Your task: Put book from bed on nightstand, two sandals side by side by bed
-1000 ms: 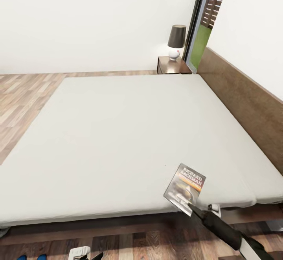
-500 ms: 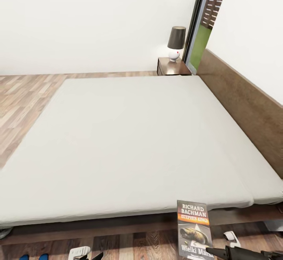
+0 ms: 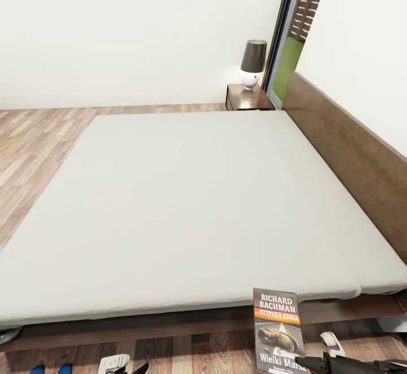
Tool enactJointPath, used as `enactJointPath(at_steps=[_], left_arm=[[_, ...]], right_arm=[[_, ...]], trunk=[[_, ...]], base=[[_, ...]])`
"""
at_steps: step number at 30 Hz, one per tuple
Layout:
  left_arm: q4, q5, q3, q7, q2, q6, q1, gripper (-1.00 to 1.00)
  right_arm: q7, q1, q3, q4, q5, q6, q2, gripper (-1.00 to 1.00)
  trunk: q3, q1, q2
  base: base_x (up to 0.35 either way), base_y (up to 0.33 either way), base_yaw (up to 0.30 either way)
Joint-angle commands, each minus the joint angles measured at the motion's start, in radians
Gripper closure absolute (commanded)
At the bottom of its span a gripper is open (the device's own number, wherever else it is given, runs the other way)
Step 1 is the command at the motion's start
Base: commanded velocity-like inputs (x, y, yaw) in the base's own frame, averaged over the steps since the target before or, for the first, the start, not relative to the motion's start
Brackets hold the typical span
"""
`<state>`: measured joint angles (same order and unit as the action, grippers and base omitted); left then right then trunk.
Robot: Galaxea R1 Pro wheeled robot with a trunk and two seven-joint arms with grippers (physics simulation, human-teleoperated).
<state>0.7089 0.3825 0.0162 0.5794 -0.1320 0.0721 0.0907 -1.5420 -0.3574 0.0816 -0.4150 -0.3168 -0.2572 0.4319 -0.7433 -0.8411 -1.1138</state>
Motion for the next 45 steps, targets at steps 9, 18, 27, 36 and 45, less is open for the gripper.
enactJointPath(at_steps=[9, 18, 27, 36, 45], left_arm=[[0.000, 0.009, 0.001, 0.005, 0.000, 0.008, 0.000, -1.00], [0.001, 0.009, 0.002, 0.005, 0.000, 0.008, 0.000, -1.00], [0.001, 0.009, 0.002, 0.005, 0.000, 0.008, 0.000, -1.00], [0.000, 0.008, 0.001, 0.005, 0.000, 0.008, 0.001, -1.00], [0.001, 0.008, 0.002, 0.005, 0.000, 0.009, 0.000, -1.00]], right_arm=[[0.003, -0.001, 0.009, 0.074, -0.010, 0.091, -0.003, 1.00], [0.001, -0.001, 0.009, 0.110, -0.010, 0.143, -0.003, 1.00], [0.000, -0.001, 0.009, 0.113, -0.010, 0.147, -0.003, 1.00], [-0.001, -0.001, 0.009, 0.114, -0.010, 0.146, -0.002, 1.00], [0.002, -0.001, 0.009, 0.116, -0.010, 0.146, -0.002, 1.00]], trunk=[[0.028, 0.035, 0.063], [0.056, 0.069, 0.126], [0.084, 0.104, 0.189], [0.112, 0.138, 0.252], [0.141, 0.173, 0.315]], base=[[0.000, 0.000, 0.000], [0.000, 0.000, 0.048], [0.000, 0.000, 0.122], [0.000, 0.000, 0.178], [0.000, 0.000, 0.285]])
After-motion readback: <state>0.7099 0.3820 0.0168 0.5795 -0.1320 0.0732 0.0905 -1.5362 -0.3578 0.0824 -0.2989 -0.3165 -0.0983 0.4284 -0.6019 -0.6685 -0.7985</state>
